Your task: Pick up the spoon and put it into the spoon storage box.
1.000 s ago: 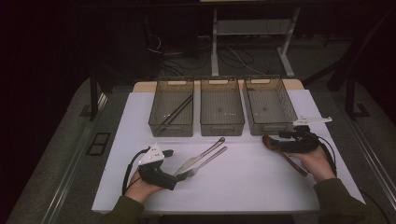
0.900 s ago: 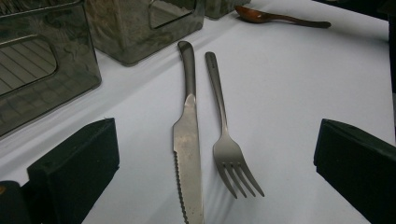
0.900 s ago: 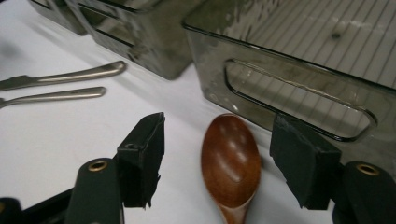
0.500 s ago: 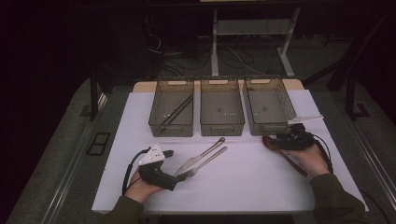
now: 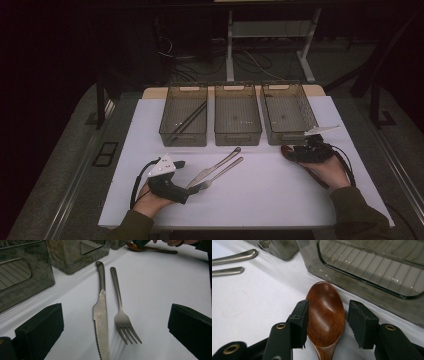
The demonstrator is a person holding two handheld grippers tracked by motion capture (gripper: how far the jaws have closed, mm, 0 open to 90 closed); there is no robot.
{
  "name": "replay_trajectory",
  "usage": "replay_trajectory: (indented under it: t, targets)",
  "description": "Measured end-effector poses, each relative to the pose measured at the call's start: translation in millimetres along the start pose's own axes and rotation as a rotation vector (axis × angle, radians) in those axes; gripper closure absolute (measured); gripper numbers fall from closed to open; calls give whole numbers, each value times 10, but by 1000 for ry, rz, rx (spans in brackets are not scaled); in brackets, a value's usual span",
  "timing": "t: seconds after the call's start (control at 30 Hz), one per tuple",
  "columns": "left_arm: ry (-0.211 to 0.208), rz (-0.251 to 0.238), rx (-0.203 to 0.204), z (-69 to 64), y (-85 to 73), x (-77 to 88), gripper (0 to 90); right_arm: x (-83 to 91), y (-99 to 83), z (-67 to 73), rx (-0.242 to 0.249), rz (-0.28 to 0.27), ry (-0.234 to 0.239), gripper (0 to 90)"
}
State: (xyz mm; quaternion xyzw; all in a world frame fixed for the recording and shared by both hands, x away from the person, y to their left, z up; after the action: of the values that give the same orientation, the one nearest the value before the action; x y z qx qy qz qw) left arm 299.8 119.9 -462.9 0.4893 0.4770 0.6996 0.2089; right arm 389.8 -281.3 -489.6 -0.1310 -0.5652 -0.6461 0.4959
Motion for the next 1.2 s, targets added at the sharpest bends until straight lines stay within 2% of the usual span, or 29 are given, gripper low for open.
replay_trajectory:
  t: [0.33,0.5,0.67,0.87,1.2]
  targets:
    - [-1,5,-1,-1,-5,-5,0,-24,-29,22,28,17,-11,533]
    - [-2,8,-4,-3,-7,-6,0,-31,-45,62,72,27,-25,565]
    - [-2,9,-3,-1,-9,-8,0,-41,-63,121,114,40,-17,618]
    - [-1,9,-3,-2,-8,-8,0,-46,-75,140,155,39,-47,698]
    - [-3,8,-3,-1,-8,-9,0,-36,-72,124,151,39,-41,763]
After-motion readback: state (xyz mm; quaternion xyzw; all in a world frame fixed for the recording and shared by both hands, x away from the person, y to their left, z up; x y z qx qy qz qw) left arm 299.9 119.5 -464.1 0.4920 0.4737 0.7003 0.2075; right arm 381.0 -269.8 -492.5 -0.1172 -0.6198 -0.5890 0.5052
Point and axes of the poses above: each handheld gripper's, and its own axes: x roughly backward along the jaws, y roughly out of its top, z roughly to its left, the point moved 6 cm from there along -x, roughly forward along the jaws, and after that the axes turned 12 degrees about -x, right-handed, at the moved point
